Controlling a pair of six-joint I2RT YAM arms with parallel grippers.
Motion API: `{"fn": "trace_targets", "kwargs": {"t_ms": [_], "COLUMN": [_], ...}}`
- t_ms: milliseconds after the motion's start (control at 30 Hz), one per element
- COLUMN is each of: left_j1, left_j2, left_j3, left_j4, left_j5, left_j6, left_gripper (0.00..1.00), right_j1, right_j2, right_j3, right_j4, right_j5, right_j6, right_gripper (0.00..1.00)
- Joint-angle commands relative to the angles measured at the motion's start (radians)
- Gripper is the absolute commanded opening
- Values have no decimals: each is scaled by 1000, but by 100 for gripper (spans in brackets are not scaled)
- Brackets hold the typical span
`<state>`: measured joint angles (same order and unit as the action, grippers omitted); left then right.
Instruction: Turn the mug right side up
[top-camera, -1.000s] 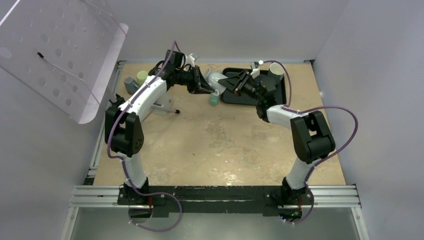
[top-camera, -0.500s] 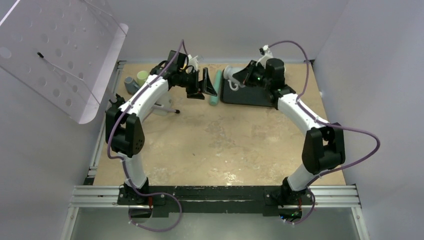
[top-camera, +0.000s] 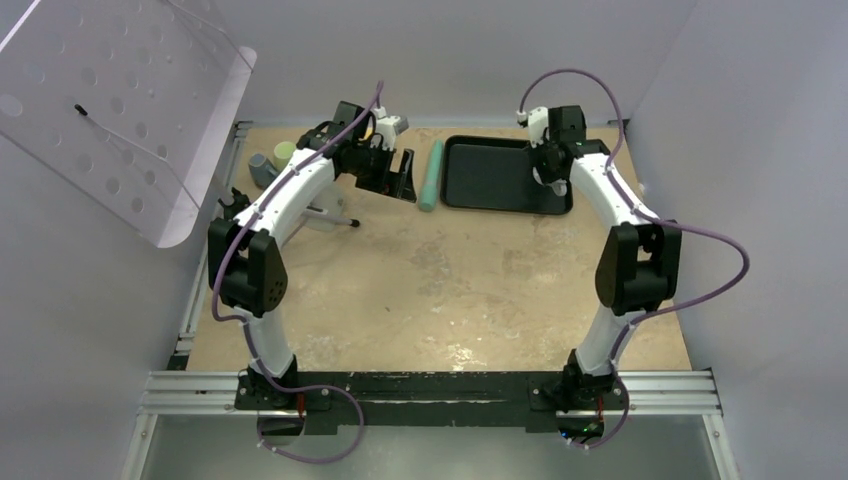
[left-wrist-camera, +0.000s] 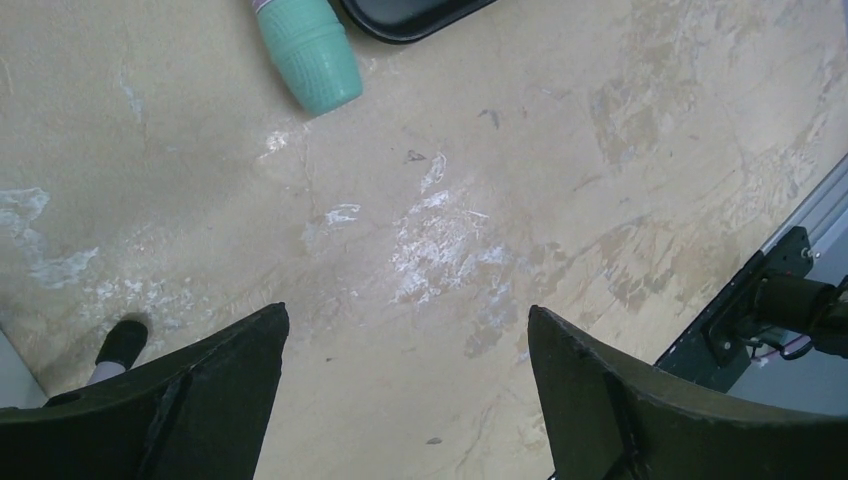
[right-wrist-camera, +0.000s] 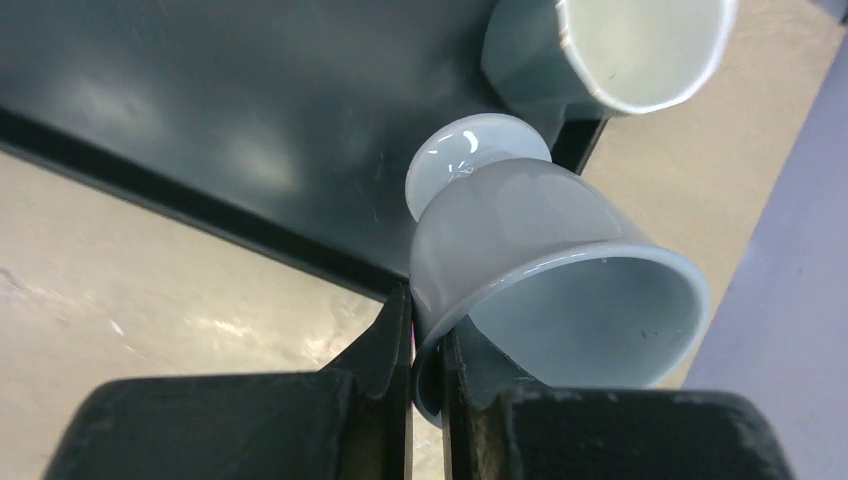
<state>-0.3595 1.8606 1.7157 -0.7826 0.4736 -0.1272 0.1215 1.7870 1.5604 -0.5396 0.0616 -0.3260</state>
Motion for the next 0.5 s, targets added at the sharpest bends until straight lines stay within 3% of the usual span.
{"fn": "trace_targets", "kwargs": {"t_ms": [0,333,467], "left_j1": [2,5,12], "left_j2": [-22,39,74], "left_j3": [16,66,76], "left_j4": [-21,-74,-55], "left_j5": [-10,-97,-158], "left_j6": [71,163,215], "left_gripper": [93,93,95], "right_j1": [-15,-22,-30], "right_j2": [15,145,176], "right_j3": [37,60,62], "right_j4": [-16,-43,-37], "right_j5": [32,111,38], "right_j6": [-232,-296,-306], "right_gripper": [0,0,0]}}
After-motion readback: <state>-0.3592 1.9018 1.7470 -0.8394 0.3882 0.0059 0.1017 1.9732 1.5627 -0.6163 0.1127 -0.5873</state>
